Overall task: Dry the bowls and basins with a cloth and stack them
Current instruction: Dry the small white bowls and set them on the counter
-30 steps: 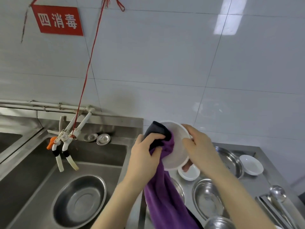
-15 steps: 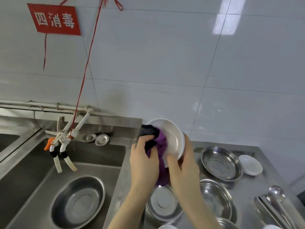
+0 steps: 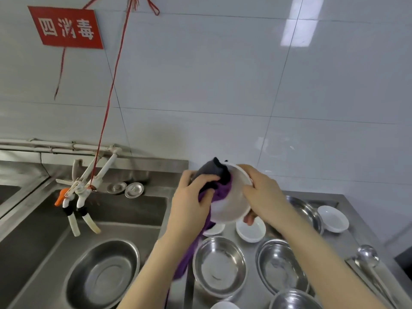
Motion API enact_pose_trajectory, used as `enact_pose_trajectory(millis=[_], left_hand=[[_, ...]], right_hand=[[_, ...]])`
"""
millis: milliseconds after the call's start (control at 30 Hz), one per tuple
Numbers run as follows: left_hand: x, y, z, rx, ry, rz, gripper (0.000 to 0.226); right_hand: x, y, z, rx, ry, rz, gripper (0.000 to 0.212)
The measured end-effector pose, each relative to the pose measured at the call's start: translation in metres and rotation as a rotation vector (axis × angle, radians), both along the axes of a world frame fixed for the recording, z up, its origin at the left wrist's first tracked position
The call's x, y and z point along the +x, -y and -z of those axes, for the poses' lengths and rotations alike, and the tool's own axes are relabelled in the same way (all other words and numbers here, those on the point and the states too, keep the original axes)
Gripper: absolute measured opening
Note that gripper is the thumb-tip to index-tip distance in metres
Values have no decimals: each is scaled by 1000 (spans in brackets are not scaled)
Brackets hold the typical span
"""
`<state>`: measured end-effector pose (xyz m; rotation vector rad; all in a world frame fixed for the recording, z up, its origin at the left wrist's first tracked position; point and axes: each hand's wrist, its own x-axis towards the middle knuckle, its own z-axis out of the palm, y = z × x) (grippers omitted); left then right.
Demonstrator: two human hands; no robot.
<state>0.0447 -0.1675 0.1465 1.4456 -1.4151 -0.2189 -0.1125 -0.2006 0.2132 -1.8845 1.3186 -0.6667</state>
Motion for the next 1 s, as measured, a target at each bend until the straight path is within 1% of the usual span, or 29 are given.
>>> enact_pose_trajectory(millis=[67, 100, 133, 167, 200, 267, 333, 400, 500, 533, 567, 600, 667, 733, 767, 833, 867, 900, 1000], left_hand=[[-21, -3, 0, -50, -189, -162, 34], [-33, -6, 1, -51, -307, -207, 34], [-41, -8, 2, -46, -408, -225, 34], [-44, -9, 3, -35, -466, -224, 34], [-42, -9, 4, -18, -476, -207, 34], [-33, -7, 6, 31, -399, -140, 36], [-24, -6, 7, 45, -262, -65, 37], [-18, -5, 8, 26, -117, 11, 35], [-9, -1, 9, 54, 92, 230, 35], [-8, -1, 9, 79, 137, 284, 36], [-8, 0, 9, 99, 153, 303, 36], [-9, -1, 10, 101, 140, 277, 36], [-10, -3, 13, 74, 31, 120, 35], [-16, -6, 15, 100, -168, -66, 32], [-21, -8, 16, 132, -294, -119, 31], [-31, -12, 17, 183, -504, -135, 29], [-36, -14, 17, 187, -536, -123, 29], [-38, -17, 17, 183, -517, -114, 30], [-33, -19, 18, 123, -314, -90, 34]], right_hand=[[12, -7, 14, -23, 198, 143, 53], [19, -10, 21, -30, 271, 190, 54], [23, -12, 29, -36, 309, 225, 54], [24, -12, 33, -28, 318, 235, 54], [24, -13, 35, -11, 303, 219, 54], [16, -10, 31, 3, 209, 147, 54], [3, -6, 17, 6, 81, 57, 56], [-9, -2, -3, 49, -62, -48, 58], [-19, 7, -27, 123, -354, -227, 59], [-21, 10, -30, 139, -418, -264, 60], [-22, 11, -30, 131, -441, -273, 60], [-24, 11, -27, 99, -422, -245, 59], [-24, 6, -12, -1, -268, -109, 54], [-18, -7, 11, -78, -116, 23, 53], [-12, -17, 23, -88, -67, 47, 51], [5, -34, 44, -98, 58, 100, 41], [11, -39, 50, -113, 111, 145, 39], [13, -40, 55, -131, 127, 185, 40], [5, -31, 52, -96, 33, 201, 47]])
